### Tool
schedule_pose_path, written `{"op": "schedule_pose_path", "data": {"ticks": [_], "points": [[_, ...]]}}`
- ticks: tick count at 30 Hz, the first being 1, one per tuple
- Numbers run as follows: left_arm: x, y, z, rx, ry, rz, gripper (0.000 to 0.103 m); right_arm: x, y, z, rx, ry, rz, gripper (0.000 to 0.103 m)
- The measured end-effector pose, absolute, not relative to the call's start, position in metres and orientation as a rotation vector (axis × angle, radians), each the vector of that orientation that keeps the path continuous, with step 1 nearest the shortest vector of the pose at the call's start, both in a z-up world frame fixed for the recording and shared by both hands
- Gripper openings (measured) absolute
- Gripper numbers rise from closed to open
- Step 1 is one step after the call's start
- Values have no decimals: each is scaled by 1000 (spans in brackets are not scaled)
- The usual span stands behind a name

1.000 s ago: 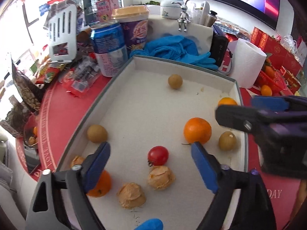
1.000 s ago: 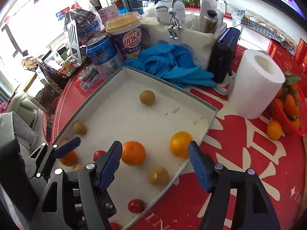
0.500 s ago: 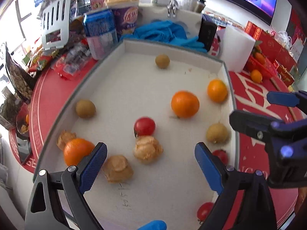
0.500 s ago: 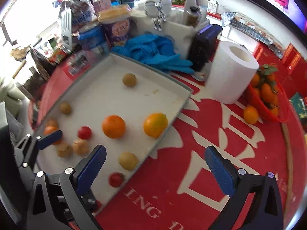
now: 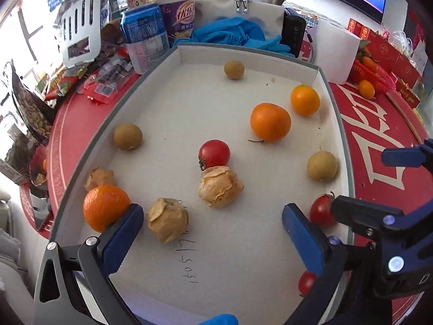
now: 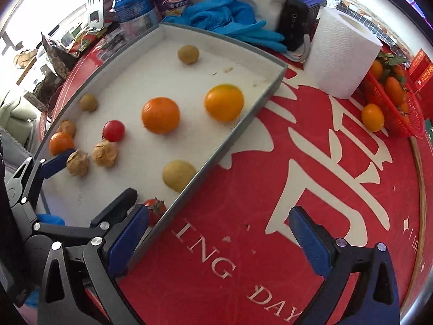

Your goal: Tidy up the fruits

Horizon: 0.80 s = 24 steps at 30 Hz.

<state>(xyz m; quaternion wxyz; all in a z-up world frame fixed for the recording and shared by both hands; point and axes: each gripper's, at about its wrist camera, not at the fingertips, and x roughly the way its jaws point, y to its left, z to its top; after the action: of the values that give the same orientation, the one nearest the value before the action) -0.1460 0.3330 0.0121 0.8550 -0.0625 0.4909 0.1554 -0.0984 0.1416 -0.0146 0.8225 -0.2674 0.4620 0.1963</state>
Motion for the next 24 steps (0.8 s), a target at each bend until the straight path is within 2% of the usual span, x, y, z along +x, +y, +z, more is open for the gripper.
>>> {"op": "schedule_pose_path", "data": {"ticks": [11, 17, 24], "points": [[-154, 330, 18, -66, 1008, 336, 102, -103, 149, -22, -575, 1038, 429, 103], [-155, 328, 33, -83, 990, 341, 102, -102, 148, 13, -532, 948, 427, 103], [-154, 323, 38, -122, 1012, 319, 102, -108, 160, 18, -591, 906, 418, 103]]}}
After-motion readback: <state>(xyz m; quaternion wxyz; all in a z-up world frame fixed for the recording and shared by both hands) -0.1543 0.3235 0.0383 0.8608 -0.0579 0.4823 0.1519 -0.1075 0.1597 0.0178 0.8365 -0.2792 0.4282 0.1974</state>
